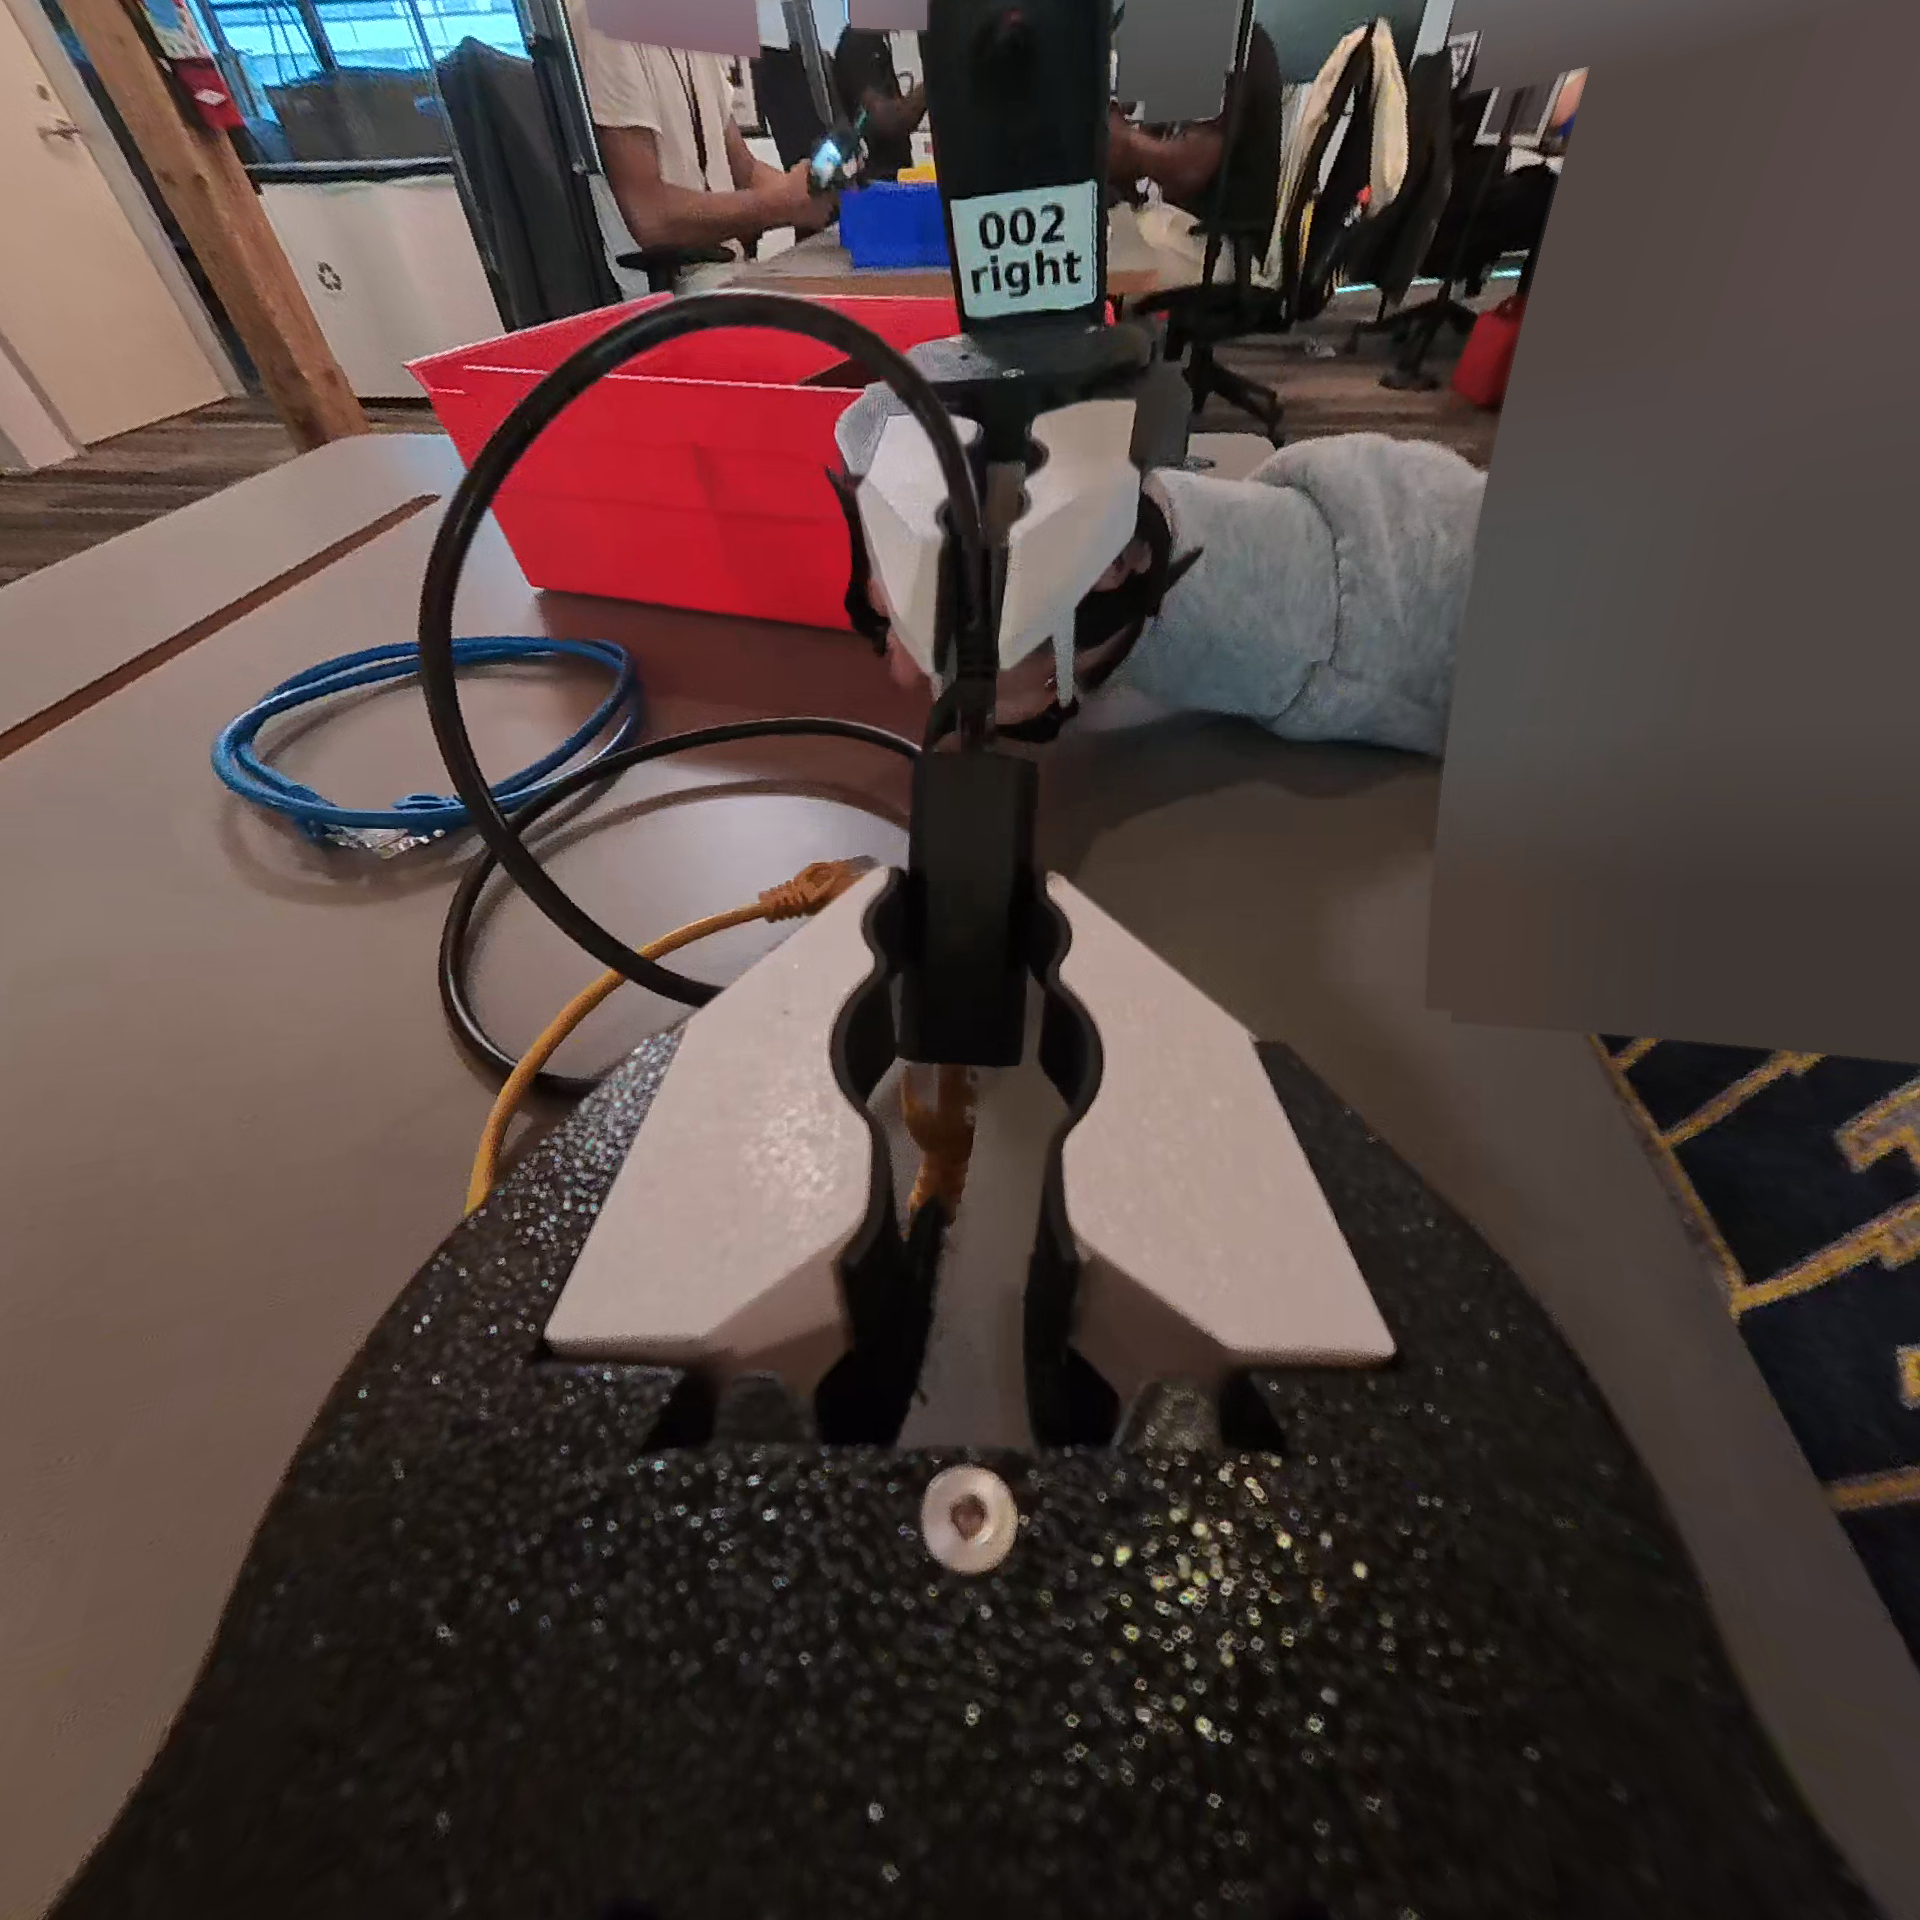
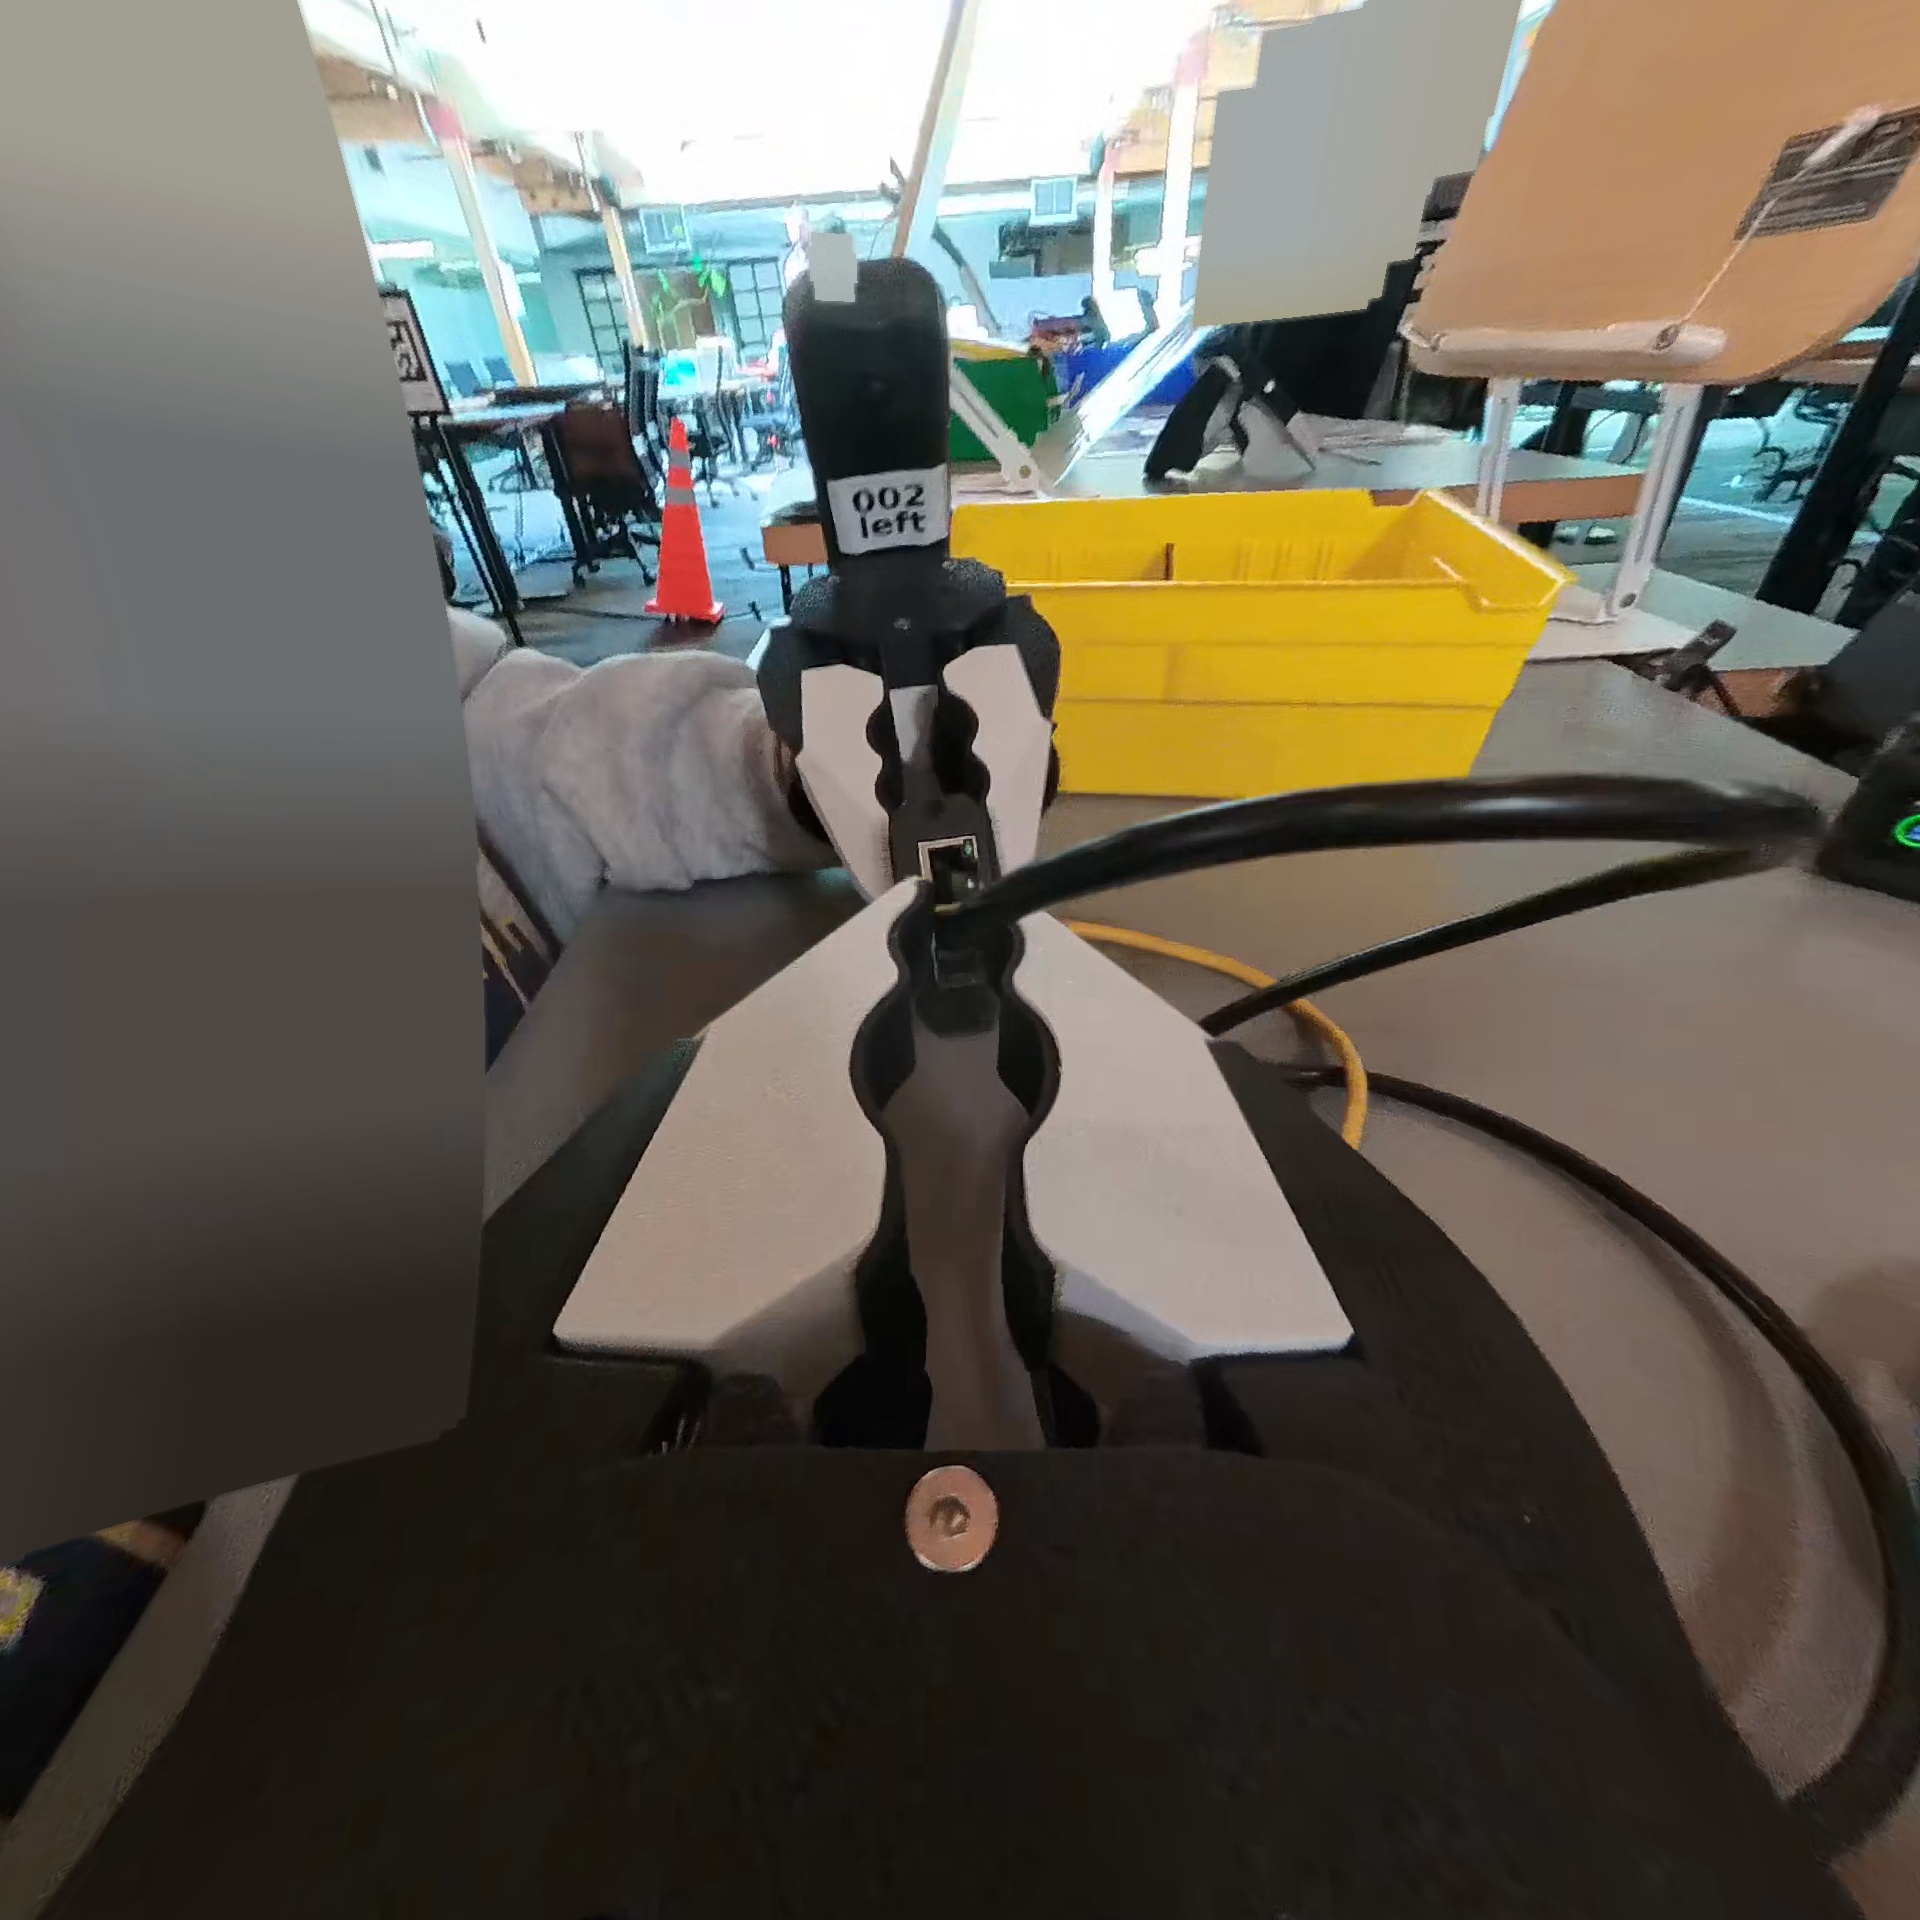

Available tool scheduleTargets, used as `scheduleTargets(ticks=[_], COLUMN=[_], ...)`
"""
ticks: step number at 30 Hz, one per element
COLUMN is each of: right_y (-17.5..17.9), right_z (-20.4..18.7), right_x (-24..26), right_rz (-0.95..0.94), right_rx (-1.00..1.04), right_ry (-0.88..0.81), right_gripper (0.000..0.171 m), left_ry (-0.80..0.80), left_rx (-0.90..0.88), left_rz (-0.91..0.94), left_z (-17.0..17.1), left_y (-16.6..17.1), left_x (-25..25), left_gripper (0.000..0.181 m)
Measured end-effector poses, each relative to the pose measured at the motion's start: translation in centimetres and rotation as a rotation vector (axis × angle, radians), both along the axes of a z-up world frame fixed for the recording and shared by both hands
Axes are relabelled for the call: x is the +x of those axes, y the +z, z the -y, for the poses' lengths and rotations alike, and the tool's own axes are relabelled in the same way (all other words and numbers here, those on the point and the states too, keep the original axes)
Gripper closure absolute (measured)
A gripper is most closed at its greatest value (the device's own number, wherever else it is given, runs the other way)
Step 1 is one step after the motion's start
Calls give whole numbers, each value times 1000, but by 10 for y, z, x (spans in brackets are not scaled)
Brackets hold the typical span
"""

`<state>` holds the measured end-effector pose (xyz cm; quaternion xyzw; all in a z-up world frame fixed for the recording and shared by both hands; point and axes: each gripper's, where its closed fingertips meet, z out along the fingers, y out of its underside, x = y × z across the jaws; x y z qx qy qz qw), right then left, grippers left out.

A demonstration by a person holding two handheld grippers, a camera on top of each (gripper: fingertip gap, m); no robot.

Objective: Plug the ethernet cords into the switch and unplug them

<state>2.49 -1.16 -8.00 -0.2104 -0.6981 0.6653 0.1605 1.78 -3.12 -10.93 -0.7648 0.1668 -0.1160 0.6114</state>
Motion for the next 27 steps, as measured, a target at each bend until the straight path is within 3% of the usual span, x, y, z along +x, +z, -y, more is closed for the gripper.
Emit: scheduleTargets(ticks=[21,24,27], right_y=[-40,-40,-41], right_z=[-1,1,2], right_x=[1,2,4], right_rz=[80,79,74], right_rx=[197,201,214], right_ry=[-3,9,19], right_gripper=[165,165,165], left_ry=[4,77,34], left_rx=[-162,-274,-312], left_rz=[-112,-207,-275], left_z=[-1,-4,-5], left_y=[-34,-55,-65], left_x=[2,-8,1], left_gripper=[159,138,154])
